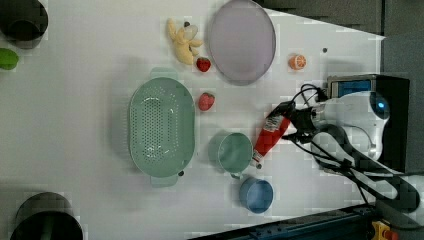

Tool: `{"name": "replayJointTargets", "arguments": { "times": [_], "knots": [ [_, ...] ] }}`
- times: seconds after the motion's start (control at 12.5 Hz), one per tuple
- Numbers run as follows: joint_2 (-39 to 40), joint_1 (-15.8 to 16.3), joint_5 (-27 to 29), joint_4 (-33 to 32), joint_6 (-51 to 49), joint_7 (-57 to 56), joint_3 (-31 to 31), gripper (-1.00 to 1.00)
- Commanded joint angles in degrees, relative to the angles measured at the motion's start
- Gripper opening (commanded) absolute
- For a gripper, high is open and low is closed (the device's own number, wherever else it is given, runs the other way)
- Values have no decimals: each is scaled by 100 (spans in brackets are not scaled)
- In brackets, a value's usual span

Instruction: Pick Ketchup from oven and place it on table.

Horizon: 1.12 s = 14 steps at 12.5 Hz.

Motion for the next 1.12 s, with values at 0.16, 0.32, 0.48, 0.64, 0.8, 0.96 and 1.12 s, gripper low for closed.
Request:
{"name": "replayJointTargets", "arguments": {
  "times": [0.16, 0.32, 0.48, 0.64, 0.8, 0.96, 1.12],
  "knots": [
    [-1170, 38, 108, 438, -393, 192, 19, 100],
    [-1833, 39, 107, 766, -1248, 191, 18, 100],
    [-2421, 41, 107, 1358, -2314, 191, 31, 100],
    [-2817, 41, 97, 2019, -3342, 190, 38, 100],
    [-2997, 40, 93, 2625, -4356, 191, 30, 100],
    [-3027, 37, 81, 3103, -5274, 191, 21, 100],
    [-3029, 31, 77, 3305, -5668, 191, -2, 100]
  ]
}}
